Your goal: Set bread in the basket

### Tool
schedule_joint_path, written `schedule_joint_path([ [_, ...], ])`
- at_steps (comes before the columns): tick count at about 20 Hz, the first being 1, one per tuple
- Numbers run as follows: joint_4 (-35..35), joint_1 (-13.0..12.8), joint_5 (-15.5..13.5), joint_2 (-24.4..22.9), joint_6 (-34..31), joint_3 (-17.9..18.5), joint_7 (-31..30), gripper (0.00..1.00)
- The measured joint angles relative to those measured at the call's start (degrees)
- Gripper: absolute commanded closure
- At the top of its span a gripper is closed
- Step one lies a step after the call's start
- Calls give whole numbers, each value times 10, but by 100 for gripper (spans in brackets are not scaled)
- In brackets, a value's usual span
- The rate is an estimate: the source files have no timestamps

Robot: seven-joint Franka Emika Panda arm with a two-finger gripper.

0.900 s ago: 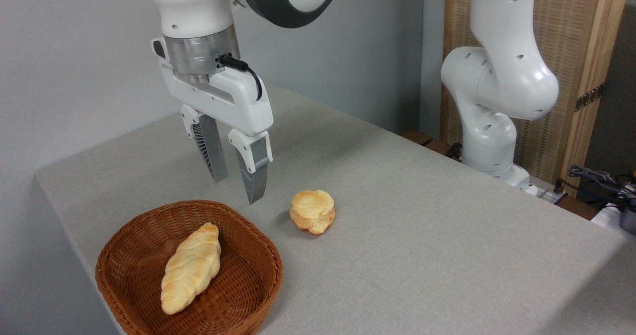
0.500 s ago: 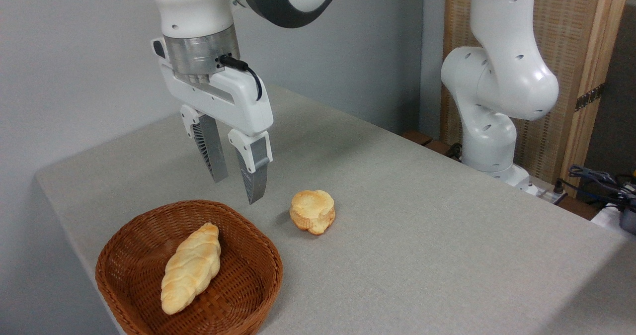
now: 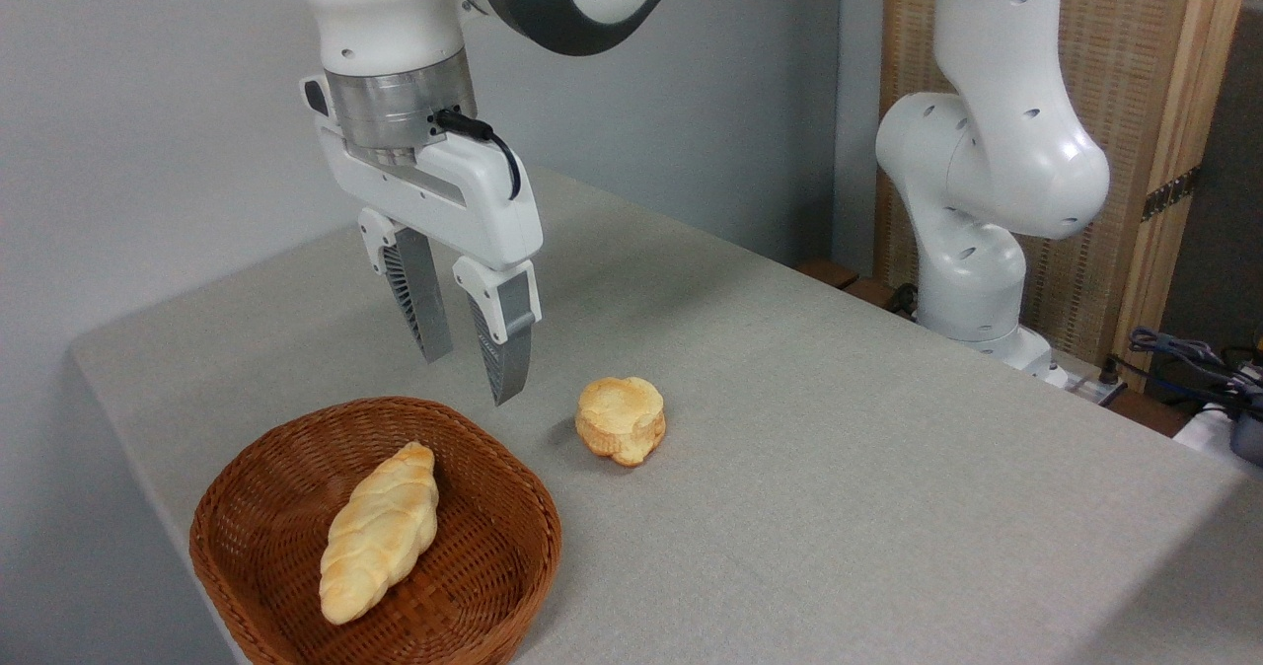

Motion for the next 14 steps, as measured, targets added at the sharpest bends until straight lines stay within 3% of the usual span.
schedule_joint_path([
  [14, -26, 0, 0, -8, -5, 0, 0, 0],
])
